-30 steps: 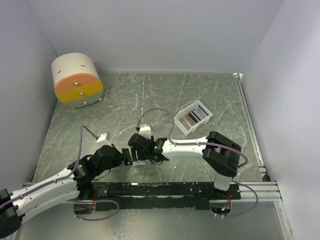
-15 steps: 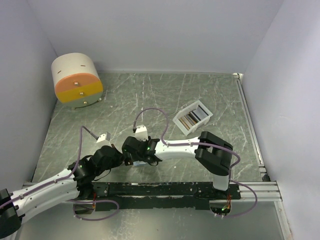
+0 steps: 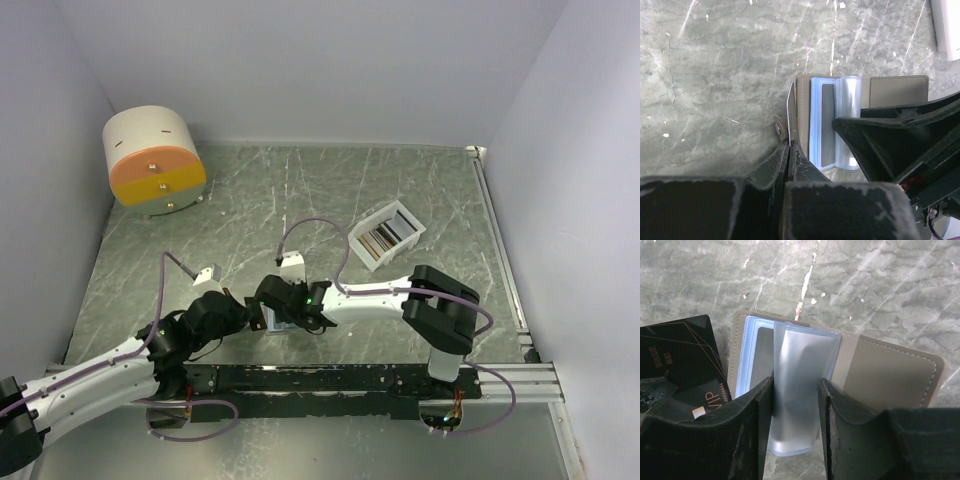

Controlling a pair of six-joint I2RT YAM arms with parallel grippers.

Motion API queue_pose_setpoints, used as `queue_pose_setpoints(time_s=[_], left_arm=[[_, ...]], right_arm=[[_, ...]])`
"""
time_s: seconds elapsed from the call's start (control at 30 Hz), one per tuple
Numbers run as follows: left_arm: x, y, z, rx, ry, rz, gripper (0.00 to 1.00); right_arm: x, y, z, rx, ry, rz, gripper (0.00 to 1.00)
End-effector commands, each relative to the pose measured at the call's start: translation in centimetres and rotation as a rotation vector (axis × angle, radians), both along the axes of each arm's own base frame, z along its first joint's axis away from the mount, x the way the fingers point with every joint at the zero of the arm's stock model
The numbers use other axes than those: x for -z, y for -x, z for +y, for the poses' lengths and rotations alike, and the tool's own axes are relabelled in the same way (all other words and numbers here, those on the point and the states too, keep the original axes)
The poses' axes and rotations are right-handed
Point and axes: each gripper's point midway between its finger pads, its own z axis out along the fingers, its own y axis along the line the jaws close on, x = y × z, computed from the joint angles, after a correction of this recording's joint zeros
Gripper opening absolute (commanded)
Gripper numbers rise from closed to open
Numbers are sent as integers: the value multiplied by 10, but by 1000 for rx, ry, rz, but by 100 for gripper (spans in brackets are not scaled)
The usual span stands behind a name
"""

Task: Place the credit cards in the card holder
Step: Insert the credit card into the card holder.

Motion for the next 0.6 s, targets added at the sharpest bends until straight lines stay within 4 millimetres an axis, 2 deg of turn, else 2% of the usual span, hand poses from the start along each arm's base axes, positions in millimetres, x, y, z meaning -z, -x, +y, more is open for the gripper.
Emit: queue_pose_setpoints(time_s=[0.0, 0.03, 0.1, 0.3, 0.43, 0.57], left_arm=[[-1, 3, 3, 5, -15, 13, 7], [-4, 3, 2, 6, -13, 12, 7], [-15, 1, -2, 14, 3, 4, 7], [-47, 0, -15, 61, 44, -17, 7], [-60, 5, -38, 150, 139, -24, 7], [-59, 10, -54, 191, 222, -7, 7]], right_arm=[[-14, -2, -1, 31, -79, -23, 39], [-6, 0, -8, 35, -81, -13, 39], [-5, 0, -10, 41, -144, 4, 38], [-12, 2, -13, 57, -369, 75, 35], [-13, 3, -20, 73, -471, 116, 35], [-16, 4, -26, 85, -566, 145, 35]])
